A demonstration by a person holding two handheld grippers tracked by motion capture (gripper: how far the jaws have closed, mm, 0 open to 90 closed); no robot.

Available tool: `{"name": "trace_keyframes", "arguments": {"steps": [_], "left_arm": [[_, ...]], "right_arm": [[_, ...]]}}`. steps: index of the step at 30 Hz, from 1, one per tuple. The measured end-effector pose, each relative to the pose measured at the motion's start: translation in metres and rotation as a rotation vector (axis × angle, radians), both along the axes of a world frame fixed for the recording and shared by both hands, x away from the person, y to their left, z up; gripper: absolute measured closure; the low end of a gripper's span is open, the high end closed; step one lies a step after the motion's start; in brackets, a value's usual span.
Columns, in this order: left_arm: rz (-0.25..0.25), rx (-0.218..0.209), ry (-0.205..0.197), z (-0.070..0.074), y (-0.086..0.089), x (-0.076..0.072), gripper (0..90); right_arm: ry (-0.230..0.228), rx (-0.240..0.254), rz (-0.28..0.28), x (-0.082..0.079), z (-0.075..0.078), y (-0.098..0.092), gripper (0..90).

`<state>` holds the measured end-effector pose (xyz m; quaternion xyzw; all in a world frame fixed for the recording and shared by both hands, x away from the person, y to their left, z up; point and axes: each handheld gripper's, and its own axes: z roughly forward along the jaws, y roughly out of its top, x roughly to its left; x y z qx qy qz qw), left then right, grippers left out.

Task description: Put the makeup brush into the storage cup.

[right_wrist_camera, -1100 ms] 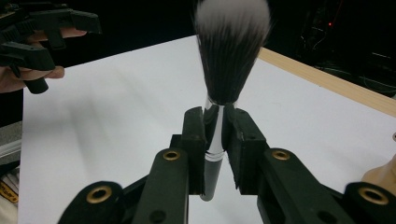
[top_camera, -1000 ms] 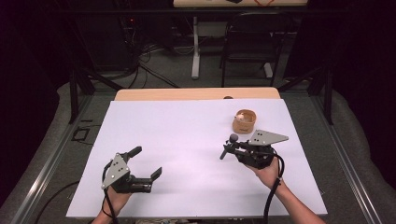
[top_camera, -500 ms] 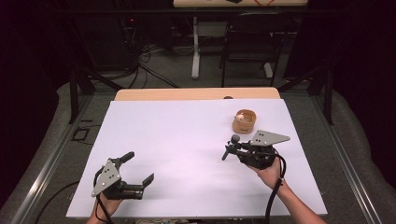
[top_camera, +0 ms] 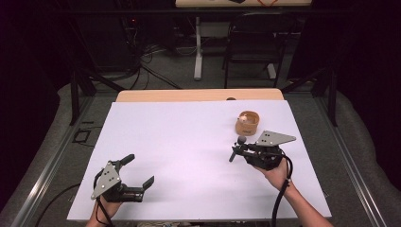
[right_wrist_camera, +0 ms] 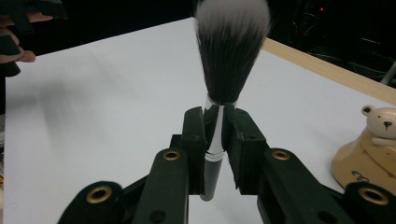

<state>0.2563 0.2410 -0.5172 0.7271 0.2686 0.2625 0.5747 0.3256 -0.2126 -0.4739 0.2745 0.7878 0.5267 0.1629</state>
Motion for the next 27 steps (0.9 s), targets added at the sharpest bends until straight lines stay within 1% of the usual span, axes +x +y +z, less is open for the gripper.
{"name": "trace_keyframes", "arguments": {"steps": [11, 18, 21, 24, 27], "left_arm": [[-0.001, -0.005, 0.009, -0.001, 0.0, 0.001, 0.3], [0.002, -0.012, 0.007, 0.0, 0.0, 0.001, 0.2], [0.005, -0.008, 0.001, 0.0, 0.001, 0.0, 0.2], [0.007, -0.017, 0.0, 0.001, 0.002, 0.0, 0.2], [0.006, -0.013, 0.0, 0.001, 0.002, 0.0, 0.2]], "right_arm": [[0.01, -0.021, -0.025, 0.006, 0.003, -0.008, 77.7], [0.015, -0.042, -0.042, 0.011, 0.007, -0.011, 77.7], [0.02, -0.056, -0.045, 0.014, 0.009, -0.012, 77.7], [0.024, -0.063, -0.051, 0.017, 0.011, -0.013, 77.7], [0.024, -0.068, -0.055, 0.02, 0.013, -0.013, 77.7]]}}
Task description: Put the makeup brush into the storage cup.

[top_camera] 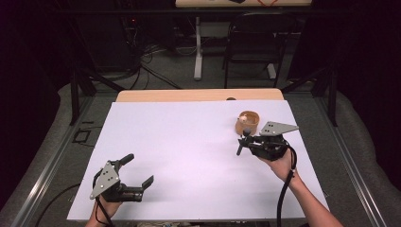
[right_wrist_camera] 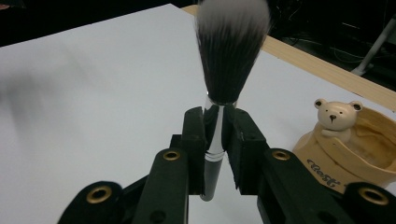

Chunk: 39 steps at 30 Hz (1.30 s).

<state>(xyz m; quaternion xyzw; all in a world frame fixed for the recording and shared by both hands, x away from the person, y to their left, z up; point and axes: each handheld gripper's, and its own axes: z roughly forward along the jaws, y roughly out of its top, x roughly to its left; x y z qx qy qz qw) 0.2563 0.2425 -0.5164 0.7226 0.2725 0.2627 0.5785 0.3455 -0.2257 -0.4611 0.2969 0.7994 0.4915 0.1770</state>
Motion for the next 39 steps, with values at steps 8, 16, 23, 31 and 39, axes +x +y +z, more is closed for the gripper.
{"name": "trace_keyframes", "arguments": {"steps": [8, 16, 23, 31, 39], "left_arm": [[0.005, -0.008, -0.001, 0.001, 0.001, 0.0, 0.2], [0.014, -0.01, -0.008, 0.002, 0.001, -0.001, 0.2], [0.012, -0.012, -0.007, 0.002, 0.001, 0.0, 0.2], [0.017, -0.011, -0.007, 0.002, 0.0, -0.001, 0.2], [0.016, -0.016, -0.014, 0.002, 0.0, -0.001, 0.3]], "right_arm": [[0.008, -0.012, -0.012, 0.006, 0.005, -0.003, 77.7], [0.014, -0.02, -0.04, 0.011, 0.011, -0.009, 77.7], [0.017, -0.032, -0.068, 0.018, 0.017, -0.015, 77.7], [0.012, -0.029, -0.104, 0.024, 0.027, -0.024, 77.8], [0.0, -0.036, -0.123, 0.03, 0.037, -0.031, 77.8]]}}
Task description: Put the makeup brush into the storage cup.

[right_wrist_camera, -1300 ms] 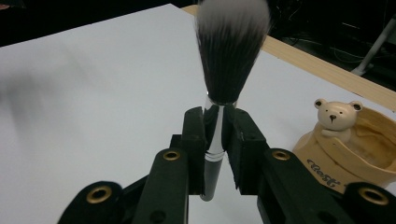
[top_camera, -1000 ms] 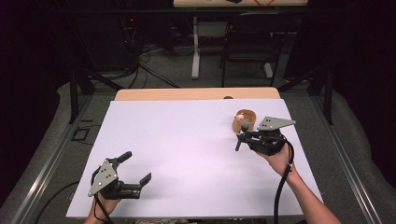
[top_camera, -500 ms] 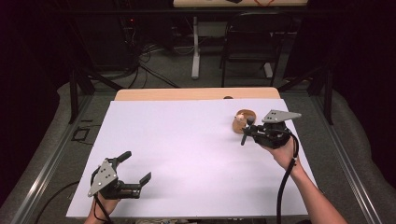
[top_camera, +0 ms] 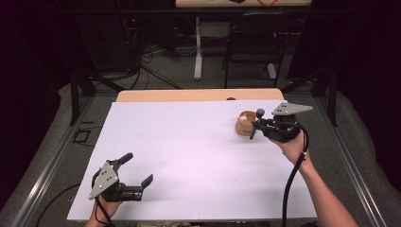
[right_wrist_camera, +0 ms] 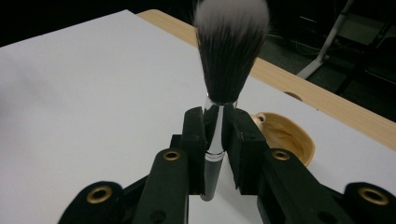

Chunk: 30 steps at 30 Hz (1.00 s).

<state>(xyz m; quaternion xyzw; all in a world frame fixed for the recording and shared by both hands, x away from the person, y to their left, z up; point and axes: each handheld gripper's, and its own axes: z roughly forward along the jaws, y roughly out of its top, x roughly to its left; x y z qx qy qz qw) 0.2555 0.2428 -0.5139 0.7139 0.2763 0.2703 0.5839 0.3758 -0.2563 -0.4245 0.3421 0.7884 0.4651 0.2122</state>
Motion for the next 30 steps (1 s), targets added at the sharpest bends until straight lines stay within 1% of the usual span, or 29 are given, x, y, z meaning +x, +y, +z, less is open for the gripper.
{"name": "trace_keyframes", "arguments": {"steps": [6, 9, 13, 15, 17, 22, 30], "left_arm": [[-0.001, 0.002, 0.0, 0.0, 0.0, 0.001, 0.3], [-0.002, 0.003, 0.002, 0.0, 0.0, 0.001, 0.2], [-0.004, 0.004, 0.005, 0.0, 0.0, 0.001, 0.2], [-0.006, 0.002, 0.005, 0.0, 0.0, 0.001, 0.2], [-0.005, 0.001, 0.007, -0.001, -0.001, 0.002, 0.2], [-0.006, -0.004, 0.005, 0.0, -0.001, 0.002, 0.2], [-0.005, -0.002, 0.006, -0.001, -0.001, 0.002, 0.2]], "right_arm": [[-0.014, -0.005, -0.018, 0.007, 0.006, -0.003, 77.7], [-0.031, 0.001, -0.03, 0.01, 0.008, -0.005, 77.8], [-0.04, 0.003, -0.042, 0.016, 0.01, -0.006, 77.8], [-0.05, -0.003, -0.046, 0.02, 0.014, -0.006, 77.8], [-0.055, 0.003, -0.049, 0.024, 0.017, -0.007, 77.8], [-0.057, -0.005, -0.061, 0.033, 0.019, -0.006, 77.8], [-0.061, -0.002, -0.085, 0.045, 0.02, -0.005, 77.9]]}}
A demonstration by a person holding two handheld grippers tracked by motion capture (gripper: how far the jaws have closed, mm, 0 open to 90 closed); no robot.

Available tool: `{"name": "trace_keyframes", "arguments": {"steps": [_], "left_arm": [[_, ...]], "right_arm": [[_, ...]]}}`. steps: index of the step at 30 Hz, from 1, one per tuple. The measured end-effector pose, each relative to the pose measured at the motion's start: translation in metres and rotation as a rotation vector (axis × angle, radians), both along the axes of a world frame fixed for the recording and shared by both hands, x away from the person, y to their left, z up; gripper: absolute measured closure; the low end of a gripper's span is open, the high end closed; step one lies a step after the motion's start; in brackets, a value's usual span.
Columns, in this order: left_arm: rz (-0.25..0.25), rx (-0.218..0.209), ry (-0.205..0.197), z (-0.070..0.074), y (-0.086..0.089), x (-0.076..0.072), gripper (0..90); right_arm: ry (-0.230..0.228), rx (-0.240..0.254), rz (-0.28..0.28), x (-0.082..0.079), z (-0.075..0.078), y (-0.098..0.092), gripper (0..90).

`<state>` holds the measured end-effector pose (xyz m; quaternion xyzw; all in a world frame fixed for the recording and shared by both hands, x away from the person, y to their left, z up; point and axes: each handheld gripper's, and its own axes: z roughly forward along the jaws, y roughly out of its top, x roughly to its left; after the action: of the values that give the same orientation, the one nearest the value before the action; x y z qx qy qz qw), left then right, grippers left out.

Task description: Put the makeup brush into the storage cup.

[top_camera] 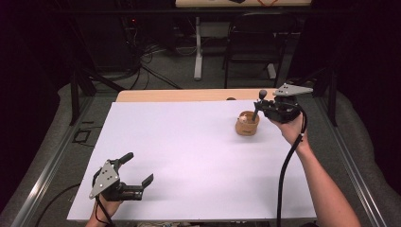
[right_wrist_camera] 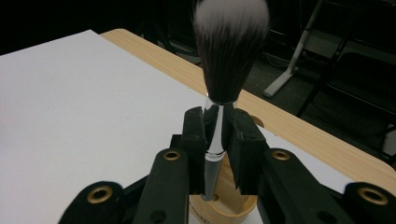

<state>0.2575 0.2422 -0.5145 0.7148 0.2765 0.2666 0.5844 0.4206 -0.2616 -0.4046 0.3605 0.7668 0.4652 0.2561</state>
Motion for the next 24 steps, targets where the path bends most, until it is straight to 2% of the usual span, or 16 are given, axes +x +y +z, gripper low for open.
{"name": "trace_keyframes", "arguments": {"steps": [13, 24], "left_arm": [[-0.005, 0.007, 0.012, 0.0, 0.0, 0.002, 0.3], [-0.004, 0.009, 0.017, -0.001, -0.001, 0.002, 0.2]], "right_arm": [[0.005, 0.0, -0.042, 0.019, -0.005, -0.002, 77.9], [0.03, -0.003, -0.067, 0.031, -0.018, 0.001, 77.9]]}}
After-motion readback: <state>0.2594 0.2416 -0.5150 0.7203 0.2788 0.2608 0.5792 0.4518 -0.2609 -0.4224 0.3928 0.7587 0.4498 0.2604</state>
